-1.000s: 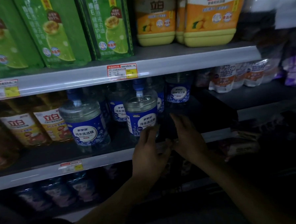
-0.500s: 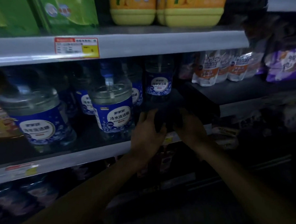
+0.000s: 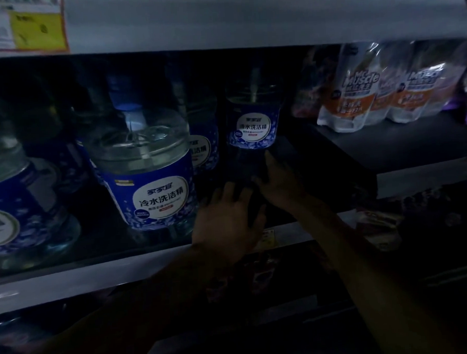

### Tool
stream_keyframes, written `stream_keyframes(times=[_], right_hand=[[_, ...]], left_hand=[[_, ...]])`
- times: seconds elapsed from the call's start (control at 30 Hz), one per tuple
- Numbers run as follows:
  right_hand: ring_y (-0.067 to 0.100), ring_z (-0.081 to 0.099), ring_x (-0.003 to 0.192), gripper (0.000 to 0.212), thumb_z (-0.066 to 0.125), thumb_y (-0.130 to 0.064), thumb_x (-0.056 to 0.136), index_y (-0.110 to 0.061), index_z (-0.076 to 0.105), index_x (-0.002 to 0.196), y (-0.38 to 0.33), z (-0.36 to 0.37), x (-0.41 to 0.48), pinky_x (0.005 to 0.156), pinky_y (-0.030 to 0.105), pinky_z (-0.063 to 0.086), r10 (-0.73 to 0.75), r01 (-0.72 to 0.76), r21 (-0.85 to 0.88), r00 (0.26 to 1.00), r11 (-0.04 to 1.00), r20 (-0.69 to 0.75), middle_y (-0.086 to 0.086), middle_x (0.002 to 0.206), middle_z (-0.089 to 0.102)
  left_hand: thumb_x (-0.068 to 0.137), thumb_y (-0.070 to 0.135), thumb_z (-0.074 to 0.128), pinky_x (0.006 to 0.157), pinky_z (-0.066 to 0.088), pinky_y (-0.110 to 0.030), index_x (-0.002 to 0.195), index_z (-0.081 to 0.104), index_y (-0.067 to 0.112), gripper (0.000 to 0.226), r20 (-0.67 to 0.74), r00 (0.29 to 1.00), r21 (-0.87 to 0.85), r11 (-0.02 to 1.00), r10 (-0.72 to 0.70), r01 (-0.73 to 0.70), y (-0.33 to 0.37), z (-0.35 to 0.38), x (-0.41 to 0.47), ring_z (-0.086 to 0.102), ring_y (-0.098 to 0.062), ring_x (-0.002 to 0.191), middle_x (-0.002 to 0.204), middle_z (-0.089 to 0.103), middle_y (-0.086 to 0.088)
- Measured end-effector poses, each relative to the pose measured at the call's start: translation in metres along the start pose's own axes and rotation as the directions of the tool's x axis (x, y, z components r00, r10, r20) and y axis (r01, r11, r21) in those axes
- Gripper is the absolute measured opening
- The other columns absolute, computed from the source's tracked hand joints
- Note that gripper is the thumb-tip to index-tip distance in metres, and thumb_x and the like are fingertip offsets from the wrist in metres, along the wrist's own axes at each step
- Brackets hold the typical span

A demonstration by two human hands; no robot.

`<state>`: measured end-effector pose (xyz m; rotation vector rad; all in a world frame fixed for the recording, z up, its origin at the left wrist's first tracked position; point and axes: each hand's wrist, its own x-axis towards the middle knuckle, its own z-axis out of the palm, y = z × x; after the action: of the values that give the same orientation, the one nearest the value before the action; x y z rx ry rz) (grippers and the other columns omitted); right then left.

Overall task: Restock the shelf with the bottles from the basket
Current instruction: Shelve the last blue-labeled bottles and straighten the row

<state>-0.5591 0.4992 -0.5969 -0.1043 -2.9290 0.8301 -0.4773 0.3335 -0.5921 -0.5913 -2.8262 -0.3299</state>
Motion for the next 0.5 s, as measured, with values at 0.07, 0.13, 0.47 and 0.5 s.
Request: stream_keyframes(times=[0.07, 0.13, 0.47, 0.5], right_hand=[[0.031, 0.02, 0.153, 0.082, 0.05, -0.051, 0.098, -0.022, 0.01, 0.163, -0.002, -0.003, 0.0, 0.123, 0.052, 0.02, -0.008, 0.008, -0.035, 1.0, 0.999, -0.003, 0.003, 0.167, 0.025], [0.03, 0.017, 0.154, 0.079, 0.05, -0.048, 0.101, -0.023, 0.008, 0.163, 0.0, -0.004, 0.003, 0.124, 0.051, 0.016, 0.002, -0.002, -0.051, 1.0, 0.999, 0.0, 0.003, 0.168, 0.023], [0.029, 0.005, 0.156, 0.072, 0.036, -0.048, 0.105, -0.026, 0.001, 0.163, -0.008, -0.006, 0.016, 0.126, 0.048, 0.002, 0.022, -0.016, -0.168, 0.999, 0.986, 0.036, 0.0, 0.171, 0.012], [0.029, 0.005, 0.156, 0.072, 0.035, -0.048, 0.105, -0.025, 0.0, 0.163, -0.008, -0.005, 0.017, 0.125, 0.049, 0.002, 0.021, -0.015, -0.175, 0.999, 0.984, 0.03, 0.0, 0.171, 0.012]], left_hand=[[0.101, 0.061, 0.026, 0.093, 0.048, -0.041, 0.143, 0.045, 0.029, 0.056, -0.012, 1.0, -0.036, 0.999, -0.006, 0.006, 0.0, 0.004, 0.001, 0.051, -0.026, 0.123, 0.136, 0.049, -0.002], [0.101, 0.061, 0.025, 0.093, 0.05, -0.042, 0.139, 0.049, 0.029, 0.056, -0.011, 0.998, -0.155, 0.986, -0.068, 0.065, -0.001, 0.006, 0.004, 0.052, -0.026, 0.12, 0.131, 0.051, -0.002], [0.094, 0.063, 0.024, 0.091, 0.052, -0.041, 0.134, 0.054, 0.026, 0.062, -0.026, 0.992, -0.182, 0.976, -0.125, 0.118, 0.003, 0.008, 0.007, 0.054, -0.025, 0.117, 0.126, 0.056, -0.003], [0.093, 0.063, 0.023, 0.091, 0.051, -0.041, 0.133, 0.055, 0.025, 0.064, -0.028, 0.992, -0.177, 0.977, -0.123, 0.116, 0.003, 0.007, 0.007, 0.054, -0.025, 0.116, 0.125, 0.056, -0.003]])
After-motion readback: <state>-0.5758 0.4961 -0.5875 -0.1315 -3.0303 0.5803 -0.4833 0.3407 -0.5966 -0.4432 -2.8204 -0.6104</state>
